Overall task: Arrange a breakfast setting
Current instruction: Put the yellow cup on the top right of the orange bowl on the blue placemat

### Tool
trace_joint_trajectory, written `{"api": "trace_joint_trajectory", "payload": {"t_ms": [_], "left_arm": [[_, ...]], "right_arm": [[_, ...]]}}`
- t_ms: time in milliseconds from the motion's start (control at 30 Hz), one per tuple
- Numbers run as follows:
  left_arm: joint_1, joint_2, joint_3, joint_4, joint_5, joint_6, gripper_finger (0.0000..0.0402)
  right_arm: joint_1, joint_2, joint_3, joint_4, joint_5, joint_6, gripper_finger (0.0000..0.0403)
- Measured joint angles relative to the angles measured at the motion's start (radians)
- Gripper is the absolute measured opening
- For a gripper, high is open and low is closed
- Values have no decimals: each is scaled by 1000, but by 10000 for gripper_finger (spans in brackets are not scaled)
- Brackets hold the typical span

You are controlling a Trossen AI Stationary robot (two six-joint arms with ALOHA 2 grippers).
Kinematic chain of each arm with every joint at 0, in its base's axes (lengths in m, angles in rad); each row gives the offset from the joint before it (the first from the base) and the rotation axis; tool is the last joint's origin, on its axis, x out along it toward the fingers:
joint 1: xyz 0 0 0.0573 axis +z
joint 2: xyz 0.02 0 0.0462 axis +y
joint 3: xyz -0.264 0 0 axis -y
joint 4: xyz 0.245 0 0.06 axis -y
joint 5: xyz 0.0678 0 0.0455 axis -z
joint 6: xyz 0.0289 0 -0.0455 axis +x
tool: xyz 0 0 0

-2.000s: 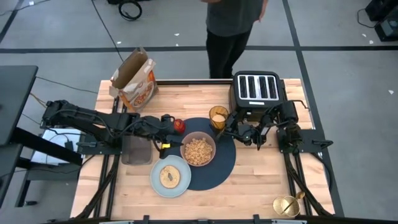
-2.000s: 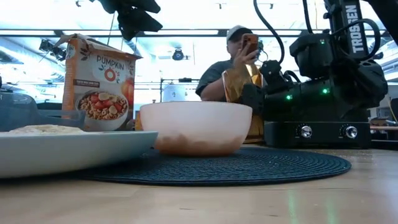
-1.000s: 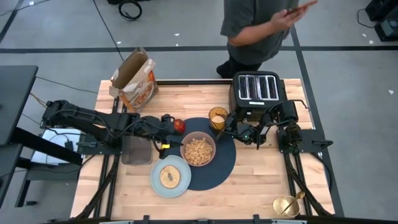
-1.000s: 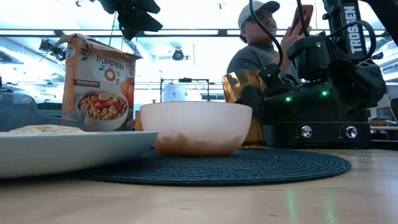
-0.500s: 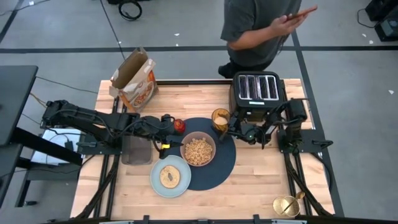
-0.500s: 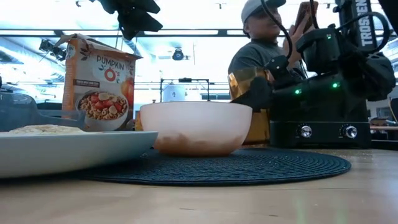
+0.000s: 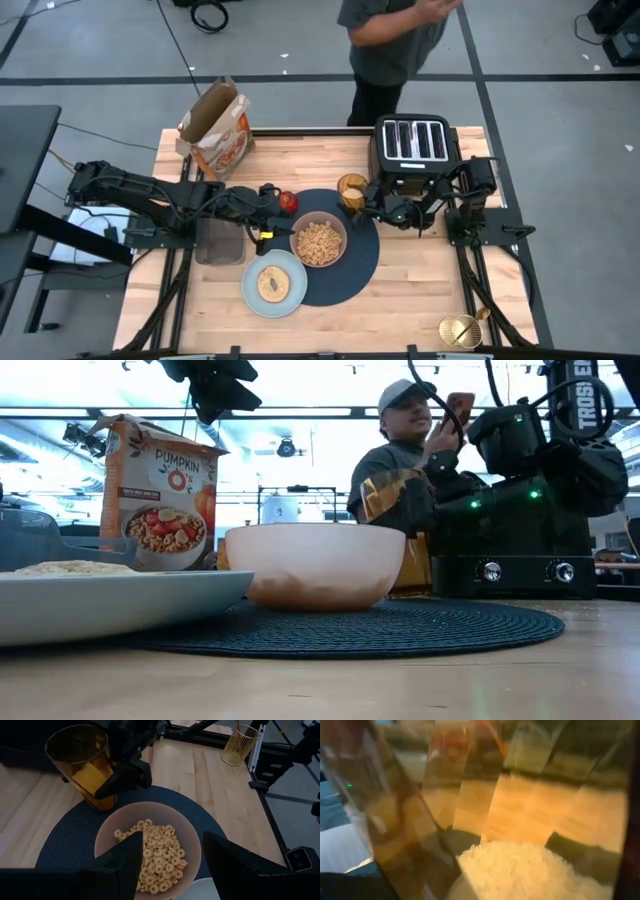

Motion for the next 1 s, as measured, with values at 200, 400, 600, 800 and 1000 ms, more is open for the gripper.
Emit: {"api": "trace_joint_trajectory", "payload": {"t_ms": [200,400,600,800,1000], "left_arm": [[0,0,0,0,0,0,212],[0,0,0,0,0,0,212],[0,0,0,-3,0,0,212],[0,0,0,-8,0,6,212],[0,0,0,-11,0,13,212]], "right_arm": [[-14,66,63,33,-11,-14,369],[-16,93,71,57,12,-26,394],[-19,108,71,48,6,-23,387],[-14,108,40,51,3,-9,394],[-9,108,-9,115,-27,7,399]]}}
